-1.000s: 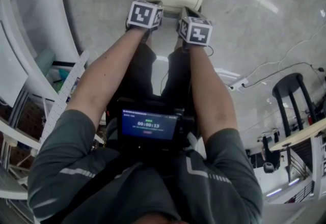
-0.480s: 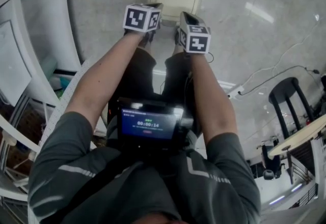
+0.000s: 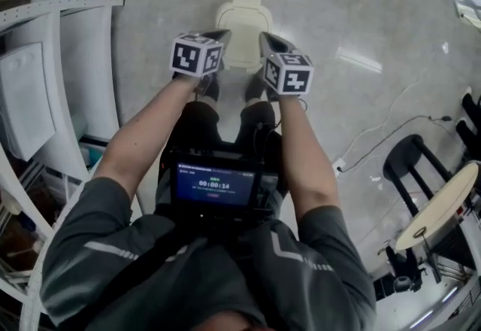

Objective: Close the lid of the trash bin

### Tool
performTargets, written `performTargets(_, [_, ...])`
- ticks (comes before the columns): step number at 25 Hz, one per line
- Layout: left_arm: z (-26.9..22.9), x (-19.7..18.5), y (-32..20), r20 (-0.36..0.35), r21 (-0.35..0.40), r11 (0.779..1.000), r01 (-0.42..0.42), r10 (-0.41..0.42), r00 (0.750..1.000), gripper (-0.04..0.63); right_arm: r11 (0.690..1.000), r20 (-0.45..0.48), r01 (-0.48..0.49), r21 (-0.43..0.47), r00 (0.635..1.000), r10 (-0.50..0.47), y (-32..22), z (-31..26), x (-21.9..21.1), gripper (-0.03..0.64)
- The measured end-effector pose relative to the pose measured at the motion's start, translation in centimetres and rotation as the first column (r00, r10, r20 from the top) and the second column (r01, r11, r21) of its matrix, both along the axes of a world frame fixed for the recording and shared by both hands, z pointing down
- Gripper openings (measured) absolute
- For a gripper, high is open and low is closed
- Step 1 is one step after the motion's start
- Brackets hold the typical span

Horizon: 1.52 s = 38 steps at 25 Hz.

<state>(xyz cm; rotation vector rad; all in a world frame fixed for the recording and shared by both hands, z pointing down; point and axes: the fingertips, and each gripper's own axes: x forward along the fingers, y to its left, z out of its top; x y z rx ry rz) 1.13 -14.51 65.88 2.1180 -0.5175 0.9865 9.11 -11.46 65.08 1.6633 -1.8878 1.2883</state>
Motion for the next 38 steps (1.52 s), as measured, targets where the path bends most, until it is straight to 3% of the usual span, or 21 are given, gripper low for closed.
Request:
performTargets(4, [-3.3,0.3,-2.6,-0.072,0.06,0.998,0.024,-0.019,0.997,0.003,0.996,0.029,-0.006,0.086,1.0,0.003,-2.0,-3.8,1.1,0.003])
performTargets(8, [-7.7,0.8,-5.0,-0.183,0.117,0.993,0.03,-0.008,0.983,0.003,0.981,0.004,0.078,0.177,0.997,-0.08,-3.5,-7.5,1.4,0.003])
performTargets(11, [-10.4,0.6,-6.3,-0.202,0.197,0.98,0.031,0.01,0.979,0.003,0.973,-0.007,0.076,0.218,0.997,-0.076,-3.8,-9.7,2.3,0.003])
performTargets(15, [-13.9,0.3,-7.3,-0.262,0.236,0.969,0.077,-0.013,0.965,0.003,0.956,-0.046,0.093,0.28,0.995,-0.083,-4.4,-13.4,3.1,0.003])
performTargets(18, [-17.2,0.8,-7.5,-0.3,0.28,0.956,0.082,0.006,0.954,0.003,0.931,-0.116,0.137,0.338,0.988,-0.103,-4.9,-17.2,4.0,0.003])
performTargets(21, [-20.0,0.8,-7.8,-0.334,0.32,0.943,0.087,0.026,0.942,0.003,0.908,-0.122,0.133,0.398,0.988,-0.091,-5.5,-20.4,4.4,0.003])
performTargets(26, [-25.2,1.2,-8.4,-0.374,0.416,0.904,0.103,0.067,0.925,0.003,0.846,-0.13,0.116,0.52,0.99,-0.056,-5.9,-26.6,5.5,0.003])
performTargets(34, [-33.0,1.2,-7.8,-0.443,0.532,0.84,0.111,0.164,0.881,0.003,0.768,-0.215,0.13,0.628,0.977,0.009,-5.6,-34.9,6.8,0.003])
performTargets(38, [-35.2,0.2,-8.0,-0.442,0.579,0.802,0.146,0.158,0.883,0.003,0.732,-0.225,0.149,0.665,0.974,0.006,-5.3,-38.3,6.6,0.003])
